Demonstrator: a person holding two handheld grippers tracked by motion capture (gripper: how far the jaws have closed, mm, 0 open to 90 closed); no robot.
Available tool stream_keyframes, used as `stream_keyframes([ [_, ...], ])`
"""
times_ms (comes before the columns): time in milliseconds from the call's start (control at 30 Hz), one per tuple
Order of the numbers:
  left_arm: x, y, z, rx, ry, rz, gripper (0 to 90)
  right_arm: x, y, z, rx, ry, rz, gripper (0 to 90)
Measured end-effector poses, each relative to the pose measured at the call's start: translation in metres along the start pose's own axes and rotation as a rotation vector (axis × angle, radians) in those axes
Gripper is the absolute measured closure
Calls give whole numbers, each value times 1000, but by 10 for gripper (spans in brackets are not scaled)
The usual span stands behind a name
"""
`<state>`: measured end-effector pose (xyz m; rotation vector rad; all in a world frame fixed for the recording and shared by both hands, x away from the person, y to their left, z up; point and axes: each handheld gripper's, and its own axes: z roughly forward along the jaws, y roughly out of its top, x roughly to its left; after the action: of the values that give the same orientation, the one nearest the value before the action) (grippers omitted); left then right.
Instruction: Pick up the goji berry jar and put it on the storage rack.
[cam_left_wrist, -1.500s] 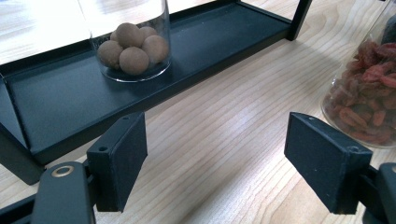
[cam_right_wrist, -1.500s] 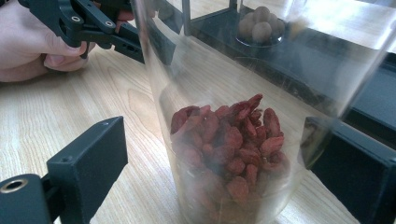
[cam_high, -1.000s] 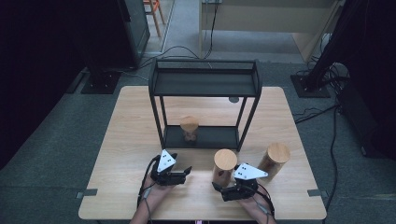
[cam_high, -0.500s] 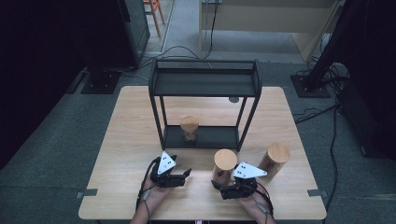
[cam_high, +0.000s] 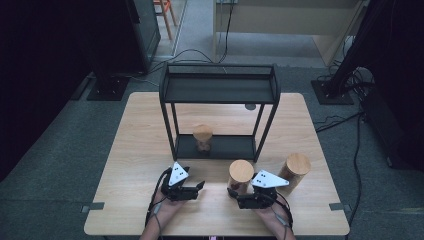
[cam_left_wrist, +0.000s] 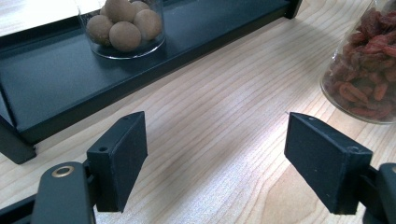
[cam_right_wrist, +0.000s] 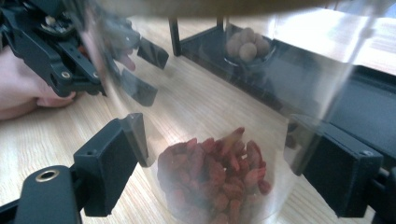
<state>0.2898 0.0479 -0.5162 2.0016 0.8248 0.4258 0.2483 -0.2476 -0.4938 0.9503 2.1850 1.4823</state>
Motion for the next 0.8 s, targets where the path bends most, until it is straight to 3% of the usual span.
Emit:
stream_keyframes([
  [200,-5,0,2,16,17,41,216,1,6,-2,-8,-3,-15,181],
  [800,-5,1,3,35,29,47,215,3,12,-3,-23,-22,-45,249],
])
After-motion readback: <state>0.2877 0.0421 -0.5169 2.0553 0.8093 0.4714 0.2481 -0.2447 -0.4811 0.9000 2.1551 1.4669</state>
